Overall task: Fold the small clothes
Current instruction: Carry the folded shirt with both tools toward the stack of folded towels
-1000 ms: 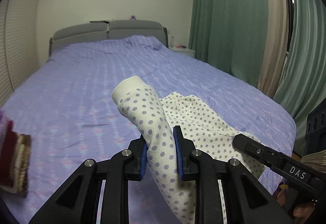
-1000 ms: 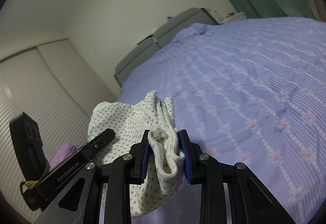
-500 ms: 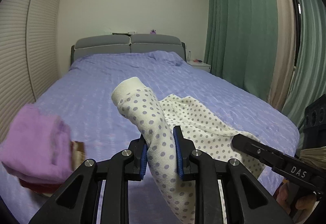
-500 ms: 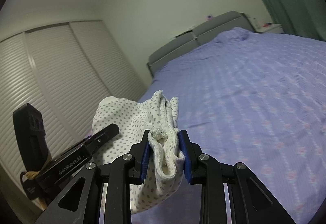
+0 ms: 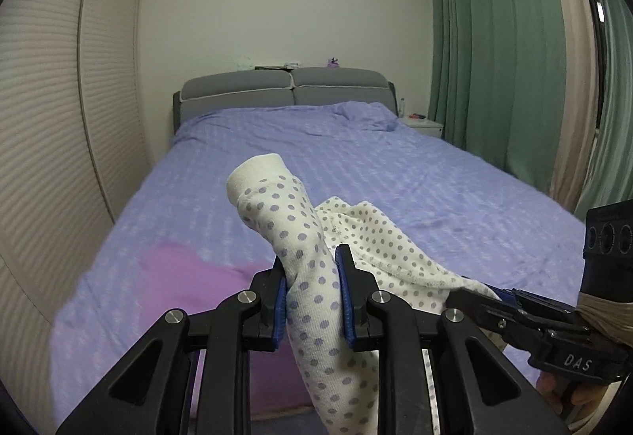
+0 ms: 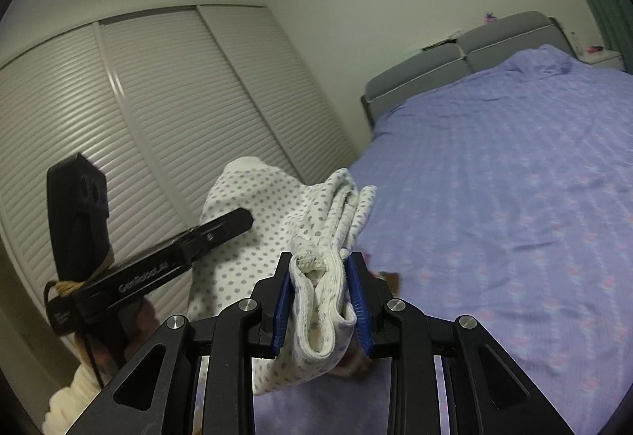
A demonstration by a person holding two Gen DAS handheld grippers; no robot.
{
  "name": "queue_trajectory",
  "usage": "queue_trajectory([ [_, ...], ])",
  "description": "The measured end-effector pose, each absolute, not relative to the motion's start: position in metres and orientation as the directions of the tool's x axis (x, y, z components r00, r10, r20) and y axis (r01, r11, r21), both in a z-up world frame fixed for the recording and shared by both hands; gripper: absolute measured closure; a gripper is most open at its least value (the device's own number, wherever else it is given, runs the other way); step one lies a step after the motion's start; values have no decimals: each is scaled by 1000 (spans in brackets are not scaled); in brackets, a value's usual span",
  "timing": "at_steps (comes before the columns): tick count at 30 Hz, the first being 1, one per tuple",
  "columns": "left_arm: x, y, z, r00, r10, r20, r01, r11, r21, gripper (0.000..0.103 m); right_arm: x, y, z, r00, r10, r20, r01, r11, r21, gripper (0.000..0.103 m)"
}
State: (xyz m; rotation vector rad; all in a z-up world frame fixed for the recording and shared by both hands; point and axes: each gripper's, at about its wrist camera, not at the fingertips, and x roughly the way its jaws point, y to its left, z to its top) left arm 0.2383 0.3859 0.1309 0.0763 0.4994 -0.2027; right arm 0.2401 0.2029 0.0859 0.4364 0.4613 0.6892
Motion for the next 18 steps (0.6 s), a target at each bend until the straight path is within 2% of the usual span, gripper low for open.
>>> queue_trajectory([
  [10,291,447,113,821,-112,-560,202,974,101,81,266,276,72,643,708,-292,-518,684,514,75],
  [18,309,469,84,799,-51,-599,140,985,103,81,267,305,46,620,702,-351,-528,704,475,78],
])
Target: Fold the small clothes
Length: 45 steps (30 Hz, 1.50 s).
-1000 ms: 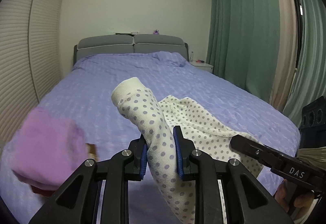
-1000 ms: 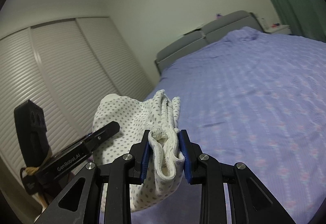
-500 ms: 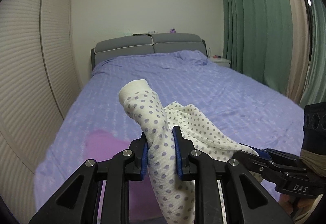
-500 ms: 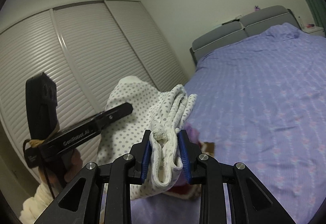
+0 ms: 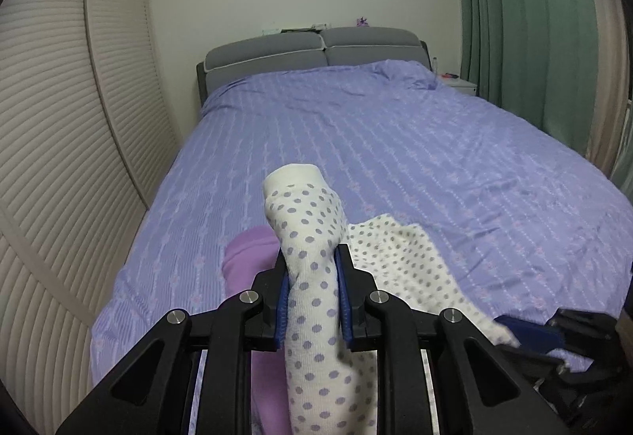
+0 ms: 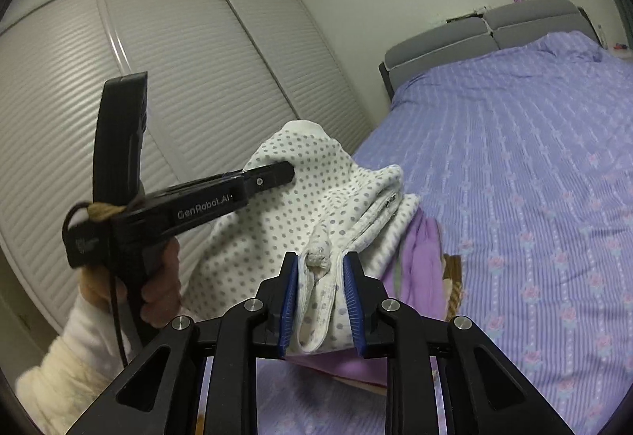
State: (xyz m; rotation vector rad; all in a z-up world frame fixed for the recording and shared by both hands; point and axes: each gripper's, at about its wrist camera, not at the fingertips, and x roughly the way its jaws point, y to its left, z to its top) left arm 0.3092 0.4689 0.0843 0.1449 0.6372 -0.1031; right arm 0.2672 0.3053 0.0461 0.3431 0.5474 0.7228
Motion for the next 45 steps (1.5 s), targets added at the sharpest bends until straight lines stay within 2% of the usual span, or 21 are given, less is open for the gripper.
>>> queue_trajectory([
  [4,318,484,69,770,-26,-638,91,993,69,79,273,303,43,622,692,-366,-511,714,479,78],
  [6,319,492,65,764,-20,-645,67,997,48,73,276,301,41,614,691,-382,-499,715,490,78],
  [7,317,497,65,766,-15,-643,52,998,39,64,275,303,43,615,687,-387,-498,719,485,78],
  [8,316,500,66,770,2,-638,27,999,36,48,273,304,43,614,686,-390,-502,721,479,76],
  [10,310,505,72,787,25,-616,-9,1000,29,37,270,305,43,617,681,-394,-504,727,467,71],
  [12,309,513,79,793,37,-609,-47,999,-1,35,270,305,41,616,678,-400,-498,729,469,53],
  [17,299,519,95,806,129,-578,-168,986,-14,32,265,299,47,610,682,-404,-490,725,483,48],
  [21,272,486,107,814,206,-543,-200,977,71,30,250,277,66,652,664,-366,-498,739,453,25],
  [22,262,475,109,824,204,-529,-191,978,79,24,247,270,71,666,649,-369,-496,754,430,22],
  [23,254,464,111,827,211,-521,-192,977,92,13,243,264,75,678,635,-371,-493,767,411,19],
  [25,239,442,113,839,227,-494,-189,974,126,5,236,245,84,701,609,-372,-495,790,362,12],
  [28,217,397,105,841,263,-473,-173,959,226,5,227,215,94,738,560,-376,-486,828,280,10],
  [31,197,358,97,859,238,-453,-129,958,257,3,218,187,100,771,510,-381,-464,860,212,10],
  [36,170,304,88,873,178,-455,-74,969,238,2,195,135,101,799,459,-389,-438,887,146,9],
  [41,145,242,83,901,143,-409,-38,967,254,0,166,82,98,821,382,-423,-389,918,75,9],
  [45,135,201,75,897,59,-438,18,985,169,0,145,34,97,825,349,-445,-348,934,87,9],
])
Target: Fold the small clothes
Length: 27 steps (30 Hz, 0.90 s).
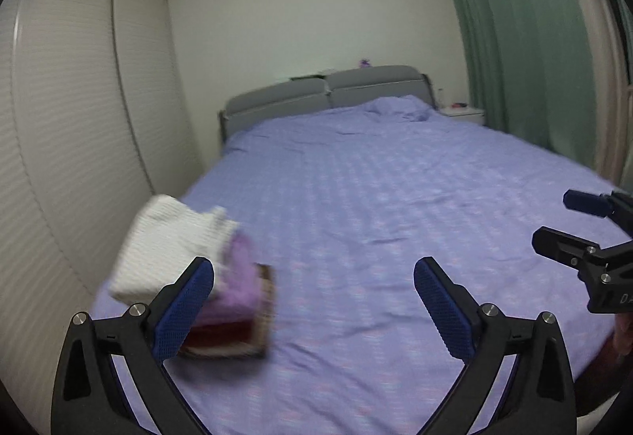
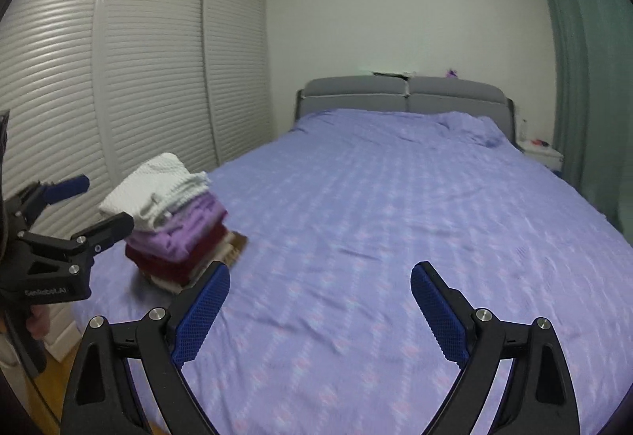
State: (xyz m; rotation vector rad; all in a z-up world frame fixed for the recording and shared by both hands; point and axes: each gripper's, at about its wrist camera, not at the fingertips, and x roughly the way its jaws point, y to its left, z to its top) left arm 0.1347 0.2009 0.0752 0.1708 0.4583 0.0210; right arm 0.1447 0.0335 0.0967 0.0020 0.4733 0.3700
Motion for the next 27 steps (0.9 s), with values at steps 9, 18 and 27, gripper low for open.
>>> queue_trajectory([
  [9,102,127,58,883,-47,-466,95,992,80,0,89,-62,93,854,249,-458,-244,967,73,9],
  [18,65,81,44,873,-93,-480,134,990,52,0,54,-106,74,841,255,-477,-229,967,112,9],
  [27,47,68,43,869,-114,-482,146,989,31,0,38,-120,73,851,246,-464,-211,969,127,9],
])
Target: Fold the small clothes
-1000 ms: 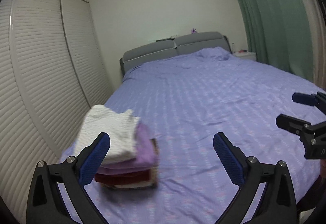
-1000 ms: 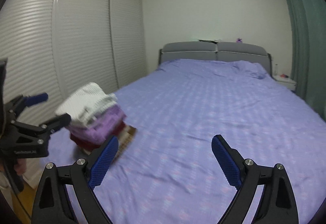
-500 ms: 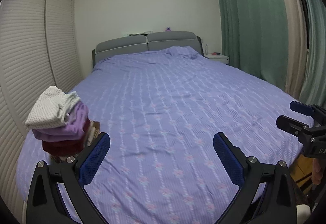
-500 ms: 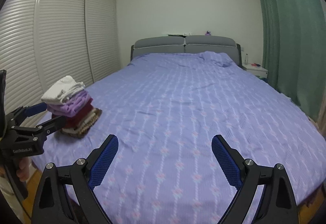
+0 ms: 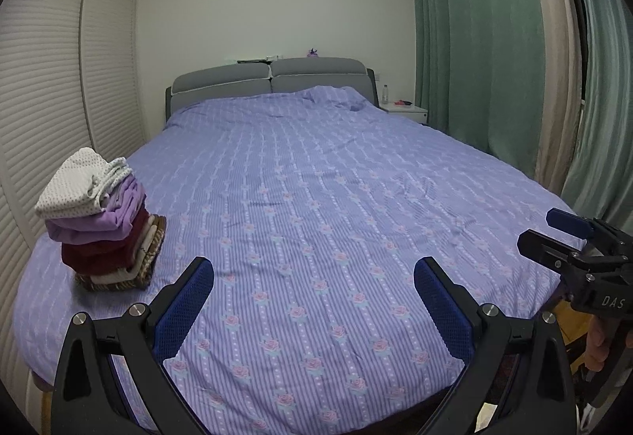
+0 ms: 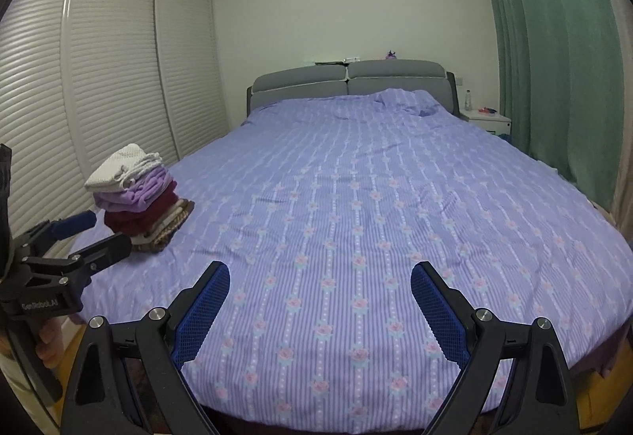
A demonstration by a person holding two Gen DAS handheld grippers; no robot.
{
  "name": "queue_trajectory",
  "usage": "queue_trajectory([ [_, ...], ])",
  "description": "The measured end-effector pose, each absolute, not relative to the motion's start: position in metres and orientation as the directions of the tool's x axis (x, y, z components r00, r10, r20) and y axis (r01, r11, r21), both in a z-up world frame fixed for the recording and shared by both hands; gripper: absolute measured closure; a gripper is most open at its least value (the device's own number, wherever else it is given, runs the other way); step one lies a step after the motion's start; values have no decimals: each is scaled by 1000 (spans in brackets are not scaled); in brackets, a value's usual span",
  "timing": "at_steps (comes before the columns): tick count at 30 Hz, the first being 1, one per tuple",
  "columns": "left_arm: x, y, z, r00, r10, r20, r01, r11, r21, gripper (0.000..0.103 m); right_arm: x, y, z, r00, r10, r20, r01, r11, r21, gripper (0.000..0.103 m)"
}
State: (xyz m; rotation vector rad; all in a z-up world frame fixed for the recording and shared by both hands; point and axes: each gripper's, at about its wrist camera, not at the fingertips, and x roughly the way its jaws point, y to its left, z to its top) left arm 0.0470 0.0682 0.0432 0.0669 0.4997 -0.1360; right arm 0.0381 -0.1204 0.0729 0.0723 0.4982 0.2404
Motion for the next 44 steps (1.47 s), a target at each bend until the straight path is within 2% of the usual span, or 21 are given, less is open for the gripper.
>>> queue_trajectory([
  [24,40,65,43,859,-159,-486,183,983,2,0,31,-121,71,852,249,-460,-211,968,134,9],
  [33,35,59,44,873,-143,-467,182,983,39,0,32,-119,72,850,254,-461,-215,967,137,9],
  [44,36,62,45,873,-131,-469,163,986,28,0,31,-116,72,849,257,-461,-216,966,140,9],
])
